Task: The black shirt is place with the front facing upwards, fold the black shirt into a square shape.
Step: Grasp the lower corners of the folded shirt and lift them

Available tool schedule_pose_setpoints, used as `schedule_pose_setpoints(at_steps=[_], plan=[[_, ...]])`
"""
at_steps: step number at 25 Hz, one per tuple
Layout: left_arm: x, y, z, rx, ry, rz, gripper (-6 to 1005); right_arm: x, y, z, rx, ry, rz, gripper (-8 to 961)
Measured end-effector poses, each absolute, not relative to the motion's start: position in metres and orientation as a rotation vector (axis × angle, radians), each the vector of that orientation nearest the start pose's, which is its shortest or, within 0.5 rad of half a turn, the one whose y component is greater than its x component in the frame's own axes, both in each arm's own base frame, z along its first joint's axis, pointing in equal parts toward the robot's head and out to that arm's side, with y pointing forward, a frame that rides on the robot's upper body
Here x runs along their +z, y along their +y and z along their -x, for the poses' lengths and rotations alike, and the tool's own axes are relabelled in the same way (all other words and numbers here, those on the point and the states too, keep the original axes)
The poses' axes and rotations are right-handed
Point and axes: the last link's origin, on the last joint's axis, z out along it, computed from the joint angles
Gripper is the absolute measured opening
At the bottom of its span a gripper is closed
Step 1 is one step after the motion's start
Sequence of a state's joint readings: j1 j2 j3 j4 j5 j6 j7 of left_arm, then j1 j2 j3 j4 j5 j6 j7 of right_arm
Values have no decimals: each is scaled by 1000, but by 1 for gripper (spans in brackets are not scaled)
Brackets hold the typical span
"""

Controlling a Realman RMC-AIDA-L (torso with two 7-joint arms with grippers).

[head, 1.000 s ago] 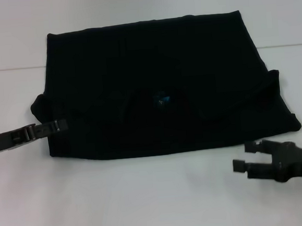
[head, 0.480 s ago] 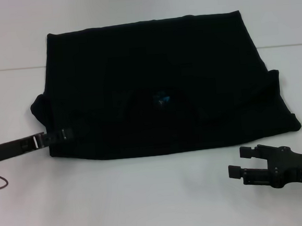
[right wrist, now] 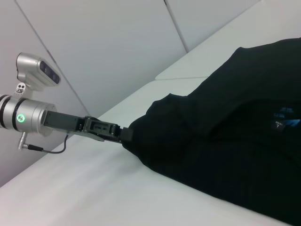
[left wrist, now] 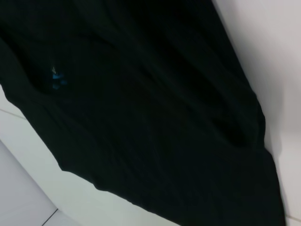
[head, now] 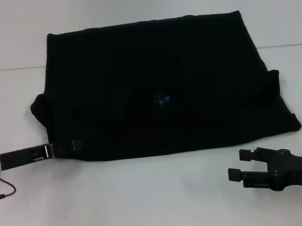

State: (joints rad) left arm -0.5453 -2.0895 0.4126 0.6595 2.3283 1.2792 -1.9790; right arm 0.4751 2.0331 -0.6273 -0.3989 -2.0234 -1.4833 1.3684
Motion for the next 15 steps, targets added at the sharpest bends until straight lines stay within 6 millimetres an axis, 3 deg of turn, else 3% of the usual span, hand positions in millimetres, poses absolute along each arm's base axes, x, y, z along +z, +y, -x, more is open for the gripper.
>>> schedule_pose_setpoints(at_steps=[3,15], plan=[[14,345,331,-504,-1516,2157,674,-22,296,-311,725,999,2620,895],[15,344,331,-498,-1506,2162,226,-20,296,-311,732,1007,2611,890]])
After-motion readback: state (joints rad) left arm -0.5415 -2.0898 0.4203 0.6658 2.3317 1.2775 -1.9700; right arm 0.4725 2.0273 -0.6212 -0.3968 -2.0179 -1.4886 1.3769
